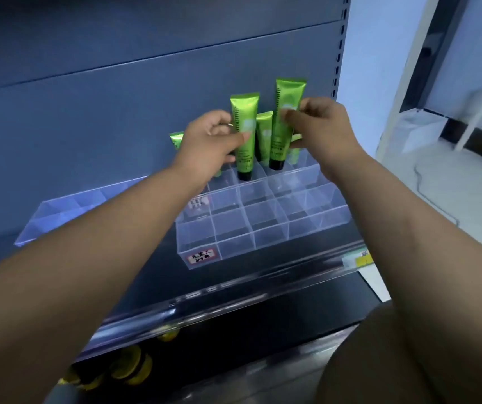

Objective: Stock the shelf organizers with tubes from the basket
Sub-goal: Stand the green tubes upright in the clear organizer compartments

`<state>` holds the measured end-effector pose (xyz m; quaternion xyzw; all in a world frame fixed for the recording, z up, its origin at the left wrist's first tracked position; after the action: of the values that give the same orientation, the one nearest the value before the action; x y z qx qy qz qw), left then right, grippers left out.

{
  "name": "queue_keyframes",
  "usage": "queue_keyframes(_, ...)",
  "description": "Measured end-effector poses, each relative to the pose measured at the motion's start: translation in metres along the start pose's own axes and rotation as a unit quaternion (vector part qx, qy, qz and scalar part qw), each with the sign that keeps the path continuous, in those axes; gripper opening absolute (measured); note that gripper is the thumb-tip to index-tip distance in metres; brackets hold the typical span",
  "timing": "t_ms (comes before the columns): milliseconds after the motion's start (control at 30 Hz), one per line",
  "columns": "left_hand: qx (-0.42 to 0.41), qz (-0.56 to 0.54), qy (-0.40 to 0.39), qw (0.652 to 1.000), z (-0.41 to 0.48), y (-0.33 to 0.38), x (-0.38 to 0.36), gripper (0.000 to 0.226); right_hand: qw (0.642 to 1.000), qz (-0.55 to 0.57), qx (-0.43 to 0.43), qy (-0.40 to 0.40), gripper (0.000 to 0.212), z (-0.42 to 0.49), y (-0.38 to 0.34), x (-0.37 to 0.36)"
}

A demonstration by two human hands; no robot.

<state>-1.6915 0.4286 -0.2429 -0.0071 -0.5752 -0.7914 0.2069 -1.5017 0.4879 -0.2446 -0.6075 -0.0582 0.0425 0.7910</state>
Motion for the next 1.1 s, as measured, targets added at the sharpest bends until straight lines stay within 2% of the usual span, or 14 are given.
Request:
queue_keyframes(167, -0.025, -0.004, 0.075, 0.997, 0.027, -0.030, -0.011, 0.019, 0.995, -0.078, 0.056, 0.036, 0.030, 0.036, 0.011, 0.007)
queue_keyframes(400, -0.029, -0.009, 0.138, 0.990, 0.046, -0.060, -0.019, 0.022, 0.990, -0.116, 0.068, 0.044, 0.020, 0.074, 0.036, 0.002)
queue_keyframes(467, -0.020, -0.015, 0.150, 0.988, 0.050, -0.066, -0.019, 0.021, 0.987, -0.135, 0.075, 0.045, 0.025, 0.080, 0.042, 0.000)
queue_keyframes(533, -0.019, -0.016, 0.150, 0.988, 0.054, -0.071, -0.019, 0.019, 0.982, -0.162, 0.084, 0.048, 0.029, 0.084, 0.046, -0.002)
queue_keyframes(833, -0.017, 0.009, 0.098, 0.995, 0.058, -0.087, -0.020, 0.030, 0.961, -0.237, 0.132, 0.047, 0.018, 0.091, 0.047, -0.014)
queue_keyframes(1100, 0.009, 0.054, 0.081, 0.995, 0.064, -0.106, -0.019, 0.025, 0.960, -0.239, 0.143, 0.034, 0.041, 0.091, 0.055, -0.019)
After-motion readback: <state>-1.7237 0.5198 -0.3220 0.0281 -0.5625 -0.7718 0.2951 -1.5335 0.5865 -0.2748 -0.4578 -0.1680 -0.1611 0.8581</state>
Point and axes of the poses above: each hand's wrist, its own z-axis towards the middle knuckle, its own x-axis out of the back of the hand, y = z × x, the point moved 3 cm from there along z, towards the middle knuckle, and after that the axes turned 4 degrees about -x, right-handed, at the moved point
